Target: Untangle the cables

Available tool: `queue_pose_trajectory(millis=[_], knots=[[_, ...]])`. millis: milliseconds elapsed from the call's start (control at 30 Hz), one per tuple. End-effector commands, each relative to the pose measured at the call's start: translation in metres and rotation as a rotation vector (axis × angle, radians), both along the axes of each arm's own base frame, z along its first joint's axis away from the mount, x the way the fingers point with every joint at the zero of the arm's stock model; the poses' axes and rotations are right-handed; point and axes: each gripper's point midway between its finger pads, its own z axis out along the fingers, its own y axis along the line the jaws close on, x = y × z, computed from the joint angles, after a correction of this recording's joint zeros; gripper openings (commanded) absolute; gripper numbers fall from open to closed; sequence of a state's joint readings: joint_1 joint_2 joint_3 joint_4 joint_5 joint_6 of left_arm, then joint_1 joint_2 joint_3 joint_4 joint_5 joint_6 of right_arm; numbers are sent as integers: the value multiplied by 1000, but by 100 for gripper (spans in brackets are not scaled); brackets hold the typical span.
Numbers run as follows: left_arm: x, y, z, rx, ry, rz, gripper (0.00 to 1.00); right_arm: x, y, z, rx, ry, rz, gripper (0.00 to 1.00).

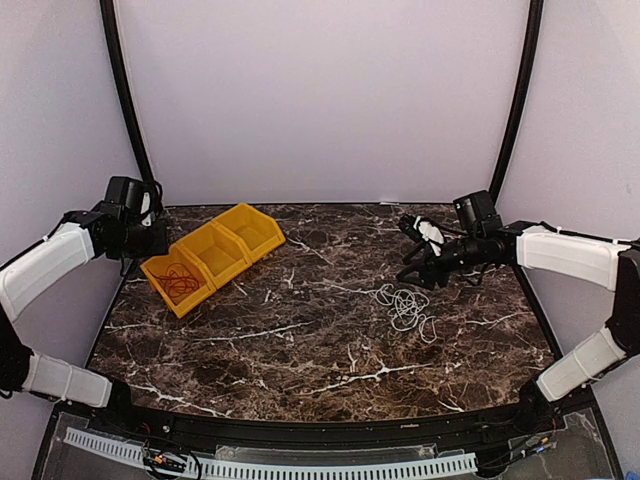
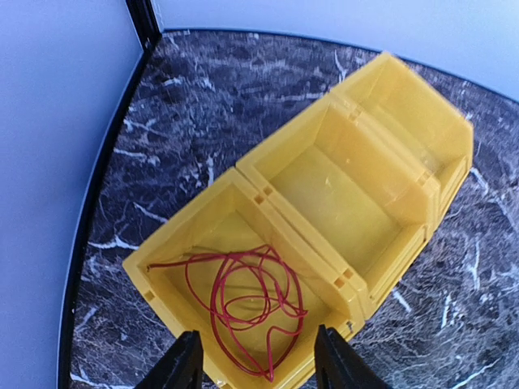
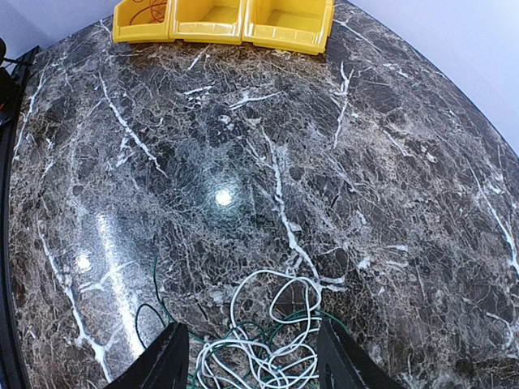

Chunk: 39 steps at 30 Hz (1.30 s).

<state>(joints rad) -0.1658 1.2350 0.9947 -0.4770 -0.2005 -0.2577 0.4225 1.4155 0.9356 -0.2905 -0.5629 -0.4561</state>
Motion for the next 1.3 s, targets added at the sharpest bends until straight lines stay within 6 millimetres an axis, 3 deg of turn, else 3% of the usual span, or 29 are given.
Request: queue_pose_trajectory(millis=[0, 67, 167, 300, 600, 867, 1033, 1267], knots=[[-14, 10, 39, 41, -53, 6, 50, 4, -1, -1, -7, -9, -1, 56], [-14, 1, 56, 4, -106, -40, 50, 4, -1, -1, -7, -12, 0, 56], [-16, -33, 78, -131, -205, -192, 50, 4, -1, -2, -11, -11, 0, 56], [-23, -65, 82, -248, -242, -317, 49, 5, -2, -3, -16, -10, -4, 56], [-42, -145, 42, -278, -148, -540, 46, 4, -14, -12, -127, 0, -1, 55], [-58, -218, 22, -441, -189, -693, 43, -8, -23, -59, -246, 189, 10, 55], [-82, -269, 3, -436, -138, -815, 44, -14, -33, -63, -275, 165, -16, 56], [-96, -333, -32, -460, -52, -917, 44, -21, -32, -59, -236, 137, -12, 56]])
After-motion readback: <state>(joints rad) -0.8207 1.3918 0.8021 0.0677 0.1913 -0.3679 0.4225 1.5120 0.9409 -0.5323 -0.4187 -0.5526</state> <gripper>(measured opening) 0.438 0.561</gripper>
